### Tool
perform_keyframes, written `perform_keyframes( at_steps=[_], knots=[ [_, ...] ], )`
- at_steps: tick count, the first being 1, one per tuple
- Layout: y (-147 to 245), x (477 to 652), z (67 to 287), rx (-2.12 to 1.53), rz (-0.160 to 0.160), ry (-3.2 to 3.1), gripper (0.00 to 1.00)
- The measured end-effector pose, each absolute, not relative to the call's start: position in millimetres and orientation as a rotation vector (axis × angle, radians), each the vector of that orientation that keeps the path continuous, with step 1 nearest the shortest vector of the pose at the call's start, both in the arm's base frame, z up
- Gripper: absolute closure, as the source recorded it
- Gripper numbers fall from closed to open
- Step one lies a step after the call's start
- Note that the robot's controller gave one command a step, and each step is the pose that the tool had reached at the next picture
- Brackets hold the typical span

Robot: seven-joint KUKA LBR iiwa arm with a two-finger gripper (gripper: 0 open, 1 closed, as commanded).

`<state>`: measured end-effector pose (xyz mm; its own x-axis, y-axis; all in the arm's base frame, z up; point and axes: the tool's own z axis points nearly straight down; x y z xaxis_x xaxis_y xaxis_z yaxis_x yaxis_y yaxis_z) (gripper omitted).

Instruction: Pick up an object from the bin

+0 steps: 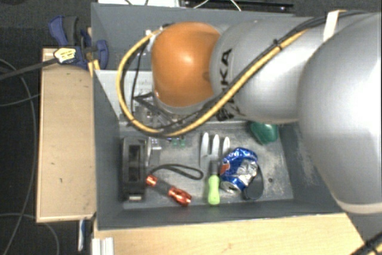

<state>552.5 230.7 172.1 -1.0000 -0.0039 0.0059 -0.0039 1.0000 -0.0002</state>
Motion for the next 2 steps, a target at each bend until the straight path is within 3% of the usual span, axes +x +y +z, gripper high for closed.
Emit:
perform_keyframes(
  at_steps=[1, 2],
  knots=[
    [229, 554.8, 177, -0.005, -0.003, -3.144, 0.0],
    [163, 481.7, 68, -0.367, 0.005, -3.108, 0.0]
  ],
)
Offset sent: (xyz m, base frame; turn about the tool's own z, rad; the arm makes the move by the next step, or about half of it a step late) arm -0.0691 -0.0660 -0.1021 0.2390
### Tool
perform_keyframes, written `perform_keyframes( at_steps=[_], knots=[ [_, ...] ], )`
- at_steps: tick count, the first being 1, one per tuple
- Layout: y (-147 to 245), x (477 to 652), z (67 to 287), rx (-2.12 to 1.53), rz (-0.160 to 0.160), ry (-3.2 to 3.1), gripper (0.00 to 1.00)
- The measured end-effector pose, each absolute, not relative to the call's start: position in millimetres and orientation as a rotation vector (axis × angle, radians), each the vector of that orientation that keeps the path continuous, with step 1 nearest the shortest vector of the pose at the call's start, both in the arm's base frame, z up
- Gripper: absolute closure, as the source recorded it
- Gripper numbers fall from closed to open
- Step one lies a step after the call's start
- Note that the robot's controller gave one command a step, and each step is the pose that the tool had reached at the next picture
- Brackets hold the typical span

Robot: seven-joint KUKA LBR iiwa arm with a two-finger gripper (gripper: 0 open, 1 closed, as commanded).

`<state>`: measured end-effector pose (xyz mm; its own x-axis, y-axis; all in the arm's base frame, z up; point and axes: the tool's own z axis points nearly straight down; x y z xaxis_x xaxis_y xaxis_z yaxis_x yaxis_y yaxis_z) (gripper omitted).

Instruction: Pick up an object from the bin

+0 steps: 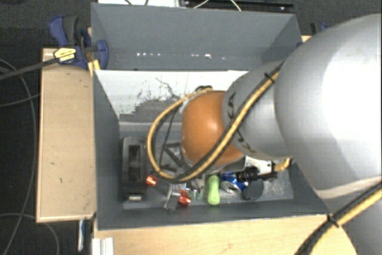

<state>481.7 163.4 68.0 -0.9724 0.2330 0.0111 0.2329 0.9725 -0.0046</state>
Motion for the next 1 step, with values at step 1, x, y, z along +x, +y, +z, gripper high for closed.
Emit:
perform_keyframes(
  at_steps=[1],
  knots=[
    [161.1, 484.0, 119.4, -0.163, -0.004, -3.141, 0.0]
  ],
)
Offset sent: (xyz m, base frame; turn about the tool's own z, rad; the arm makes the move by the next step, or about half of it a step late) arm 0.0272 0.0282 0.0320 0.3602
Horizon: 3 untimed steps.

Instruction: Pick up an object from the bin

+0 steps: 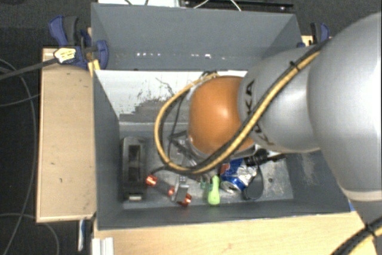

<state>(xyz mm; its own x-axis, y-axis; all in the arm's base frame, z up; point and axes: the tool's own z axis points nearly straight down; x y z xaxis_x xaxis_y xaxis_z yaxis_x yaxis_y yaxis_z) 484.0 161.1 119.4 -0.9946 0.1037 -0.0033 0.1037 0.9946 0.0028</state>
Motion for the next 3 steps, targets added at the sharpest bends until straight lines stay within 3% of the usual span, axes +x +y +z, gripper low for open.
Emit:
perform_keyframes(
  at_steps=[1, 2, 3],
  knots=[
    [192, 509.2, 100, 0.923, -0.006, 3.012, 0.0],
    [178, 480.2, 70, 0.707, 0.005, 3.058, 0.0],
    [163, 483.3, 70, 1.179, -0.005, 2.919, 1.0]
  ],
)
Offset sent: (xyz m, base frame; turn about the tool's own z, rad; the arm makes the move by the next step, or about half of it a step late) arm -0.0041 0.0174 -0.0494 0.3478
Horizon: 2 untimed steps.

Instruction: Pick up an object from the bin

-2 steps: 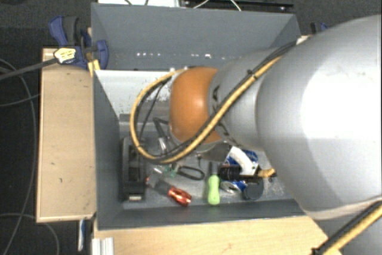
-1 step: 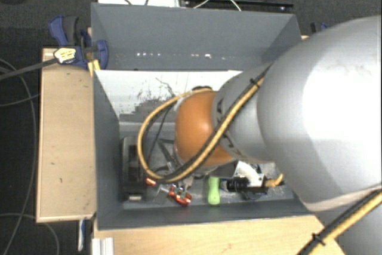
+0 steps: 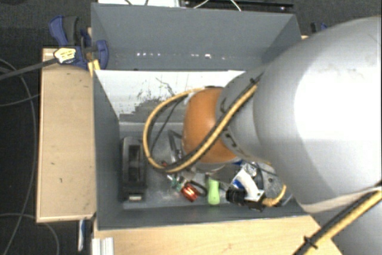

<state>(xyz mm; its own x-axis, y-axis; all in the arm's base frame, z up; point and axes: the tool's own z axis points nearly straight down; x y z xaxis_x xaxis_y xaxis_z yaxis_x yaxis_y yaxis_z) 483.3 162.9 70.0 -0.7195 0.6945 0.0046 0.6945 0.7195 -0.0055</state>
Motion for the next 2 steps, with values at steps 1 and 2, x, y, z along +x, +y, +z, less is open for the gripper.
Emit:
perform_keyframes(
  at_steps=[1, 2],
  knots=[
    [163.0, 483.2, 70.0, -1.174, 0.005, -2.907, 1.0],
    [162.7, 482.3, 73.0, -1.174, 0.009, -2.904, 1.0]
  ],
)
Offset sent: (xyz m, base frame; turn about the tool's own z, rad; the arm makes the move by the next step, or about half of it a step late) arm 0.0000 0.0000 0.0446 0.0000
